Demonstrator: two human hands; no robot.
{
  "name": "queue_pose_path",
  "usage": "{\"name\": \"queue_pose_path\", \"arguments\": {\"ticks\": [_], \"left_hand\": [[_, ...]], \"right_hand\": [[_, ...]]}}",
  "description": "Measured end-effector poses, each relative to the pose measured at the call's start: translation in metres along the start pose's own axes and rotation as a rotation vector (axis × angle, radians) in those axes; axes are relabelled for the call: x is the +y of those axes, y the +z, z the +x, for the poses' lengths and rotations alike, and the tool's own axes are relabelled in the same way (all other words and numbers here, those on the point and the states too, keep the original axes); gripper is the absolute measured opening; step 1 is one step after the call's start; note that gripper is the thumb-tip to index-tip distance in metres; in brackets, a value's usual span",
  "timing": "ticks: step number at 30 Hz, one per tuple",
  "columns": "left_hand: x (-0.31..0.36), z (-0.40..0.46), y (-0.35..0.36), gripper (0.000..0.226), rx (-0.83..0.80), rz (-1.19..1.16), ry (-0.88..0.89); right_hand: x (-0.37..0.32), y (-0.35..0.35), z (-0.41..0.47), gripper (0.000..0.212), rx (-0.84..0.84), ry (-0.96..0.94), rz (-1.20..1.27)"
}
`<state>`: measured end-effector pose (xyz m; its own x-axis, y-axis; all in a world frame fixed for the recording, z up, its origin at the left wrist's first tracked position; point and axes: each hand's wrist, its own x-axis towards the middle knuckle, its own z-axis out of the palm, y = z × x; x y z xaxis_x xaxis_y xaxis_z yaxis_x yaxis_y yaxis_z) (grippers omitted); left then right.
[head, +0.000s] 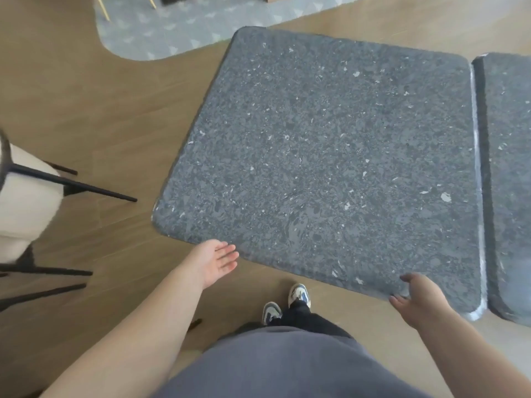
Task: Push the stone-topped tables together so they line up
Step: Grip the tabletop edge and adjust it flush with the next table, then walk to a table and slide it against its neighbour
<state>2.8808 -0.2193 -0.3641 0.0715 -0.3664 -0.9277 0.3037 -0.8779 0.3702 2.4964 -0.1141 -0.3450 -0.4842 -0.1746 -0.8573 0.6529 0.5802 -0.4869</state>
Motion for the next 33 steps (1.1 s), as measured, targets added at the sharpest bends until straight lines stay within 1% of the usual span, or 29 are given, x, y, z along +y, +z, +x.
{"name": "queue_pose_path", "arguments": {"ticks": [1, 3, 4, 5, 7, 8, 11, 13, 17, 19, 21, 26, 29, 33], "left_hand": [[0.005, -0.004, -0.007, 0.031, 0.009, -0.026, 0.013], [0.015, -0.01, -0.02, 0.03, 0.02, -0.101, 0.024], [0.02, -0.014, -0.025, 0.03, 0.024, -0.133, 0.029], [0.026, -0.016, -0.03, 0.029, 0.031, -0.154, 0.038], [0.039, -0.017, -0.036, 0.028, 0.045, -0.185, 0.063], [0.045, -0.016, -0.039, 0.027, 0.049, -0.202, 0.071], [0.068, -0.012, -0.047, 0.023, 0.031, -0.233, 0.061], [0.088, -0.004, -0.057, 0.02, -0.003, -0.238, 0.051], [0.146, 0.019, -0.084, 0.018, -0.064, -0.215, 0.077], [0.183, 0.036, -0.097, 0.019, -0.114, -0.167, 0.087], [0.221, 0.056, -0.109, 0.02, -0.165, -0.068, 0.083], [0.311, 0.082, -0.126, 0.021, -0.286, 0.336, 0.088], [0.347, 0.08, -0.121, 0.021, -0.378, 0.435, 0.119], [0.366, 0.072, -0.083, 0.023, -0.56, 0.465, 0.131]], "right_hand": [[0.0, 0.005, 0.003, 0.05, -0.043, -0.043, -0.041], [-0.011, 0.027, 0.001, 0.045, -0.053, -0.049, -0.145], [-0.017, 0.039, -0.005, 0.043, -0.066, -0.071, -0.153], [-0.021, 0.051, -0.005, 0.041, -0.116, -0.084, -0.156], [-0.026, 0.073, -0.003, 0.035, -0.194, -0.052, -0.177], [-0.028, 0.084, -0.008, 0.034, -0.203, -0.045, -0.203], [-0.029, 0.113, -0.02, 0.041, -0.239, -0.024, -0.274], [-0.029, 0.134, -0.027, 0.045, -0.254, 0.022, -0.309], [-0.022, 0.186, -0.042, 0.045, -0.229, 0.019, -0.24], [-0.013, 0.221, -0.054, 0.042, -0.207, -0.019, -0.158], [0.0, 0.255, -0.067, 0.041, -0.178, -0.061, -0.063], [0.046, 0.322, -0.118, 0.043, -0.108, -0.088, 0.169], [0.067, 0.337, -0.155, 0.026, 0.006, -0.155, 0.214], [0.068, 0.322, -0.198, 0.022, 0.125, -0.272, 0.325]]}}
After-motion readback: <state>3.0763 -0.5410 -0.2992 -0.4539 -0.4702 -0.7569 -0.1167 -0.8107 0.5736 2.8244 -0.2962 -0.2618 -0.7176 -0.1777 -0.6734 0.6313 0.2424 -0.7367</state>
